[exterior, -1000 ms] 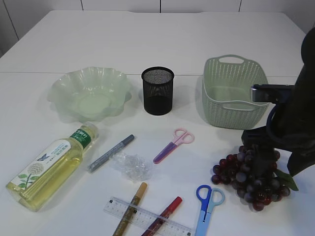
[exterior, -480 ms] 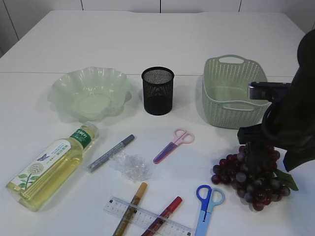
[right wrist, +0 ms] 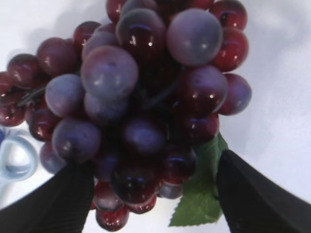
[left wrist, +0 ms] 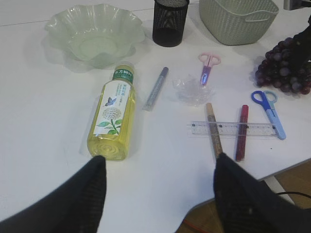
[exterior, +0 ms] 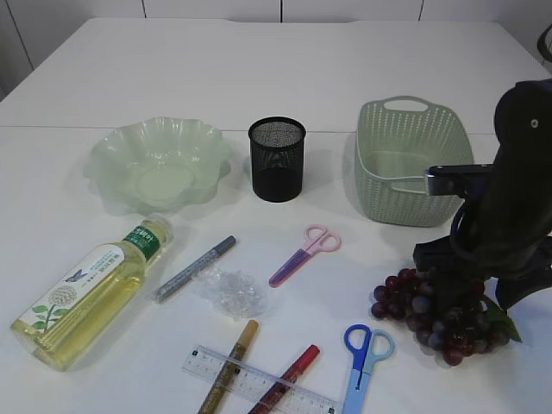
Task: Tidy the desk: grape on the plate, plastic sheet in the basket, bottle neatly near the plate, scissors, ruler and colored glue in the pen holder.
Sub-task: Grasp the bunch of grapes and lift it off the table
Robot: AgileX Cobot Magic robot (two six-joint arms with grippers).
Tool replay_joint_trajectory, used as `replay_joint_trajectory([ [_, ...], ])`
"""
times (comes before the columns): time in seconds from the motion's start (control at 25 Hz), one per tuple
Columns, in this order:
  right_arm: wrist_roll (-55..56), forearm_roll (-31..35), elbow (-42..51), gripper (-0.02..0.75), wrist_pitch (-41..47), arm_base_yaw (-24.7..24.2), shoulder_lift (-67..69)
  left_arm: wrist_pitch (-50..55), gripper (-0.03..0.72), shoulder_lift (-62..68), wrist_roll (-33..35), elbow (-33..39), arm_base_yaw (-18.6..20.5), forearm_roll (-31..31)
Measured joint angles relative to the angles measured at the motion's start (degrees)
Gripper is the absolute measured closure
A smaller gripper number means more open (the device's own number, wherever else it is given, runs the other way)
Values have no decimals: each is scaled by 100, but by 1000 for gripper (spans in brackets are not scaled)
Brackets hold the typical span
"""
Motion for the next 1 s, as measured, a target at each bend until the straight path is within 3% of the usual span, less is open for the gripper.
replay_joint_trajectory([
  [0.64,0,-252,-47,137,-704,0,503,0,194,0,-12,0,0,0],
  [1.0,0,81,-128,153,-844,0,713,0,195,0,-12,0,0,0],
])
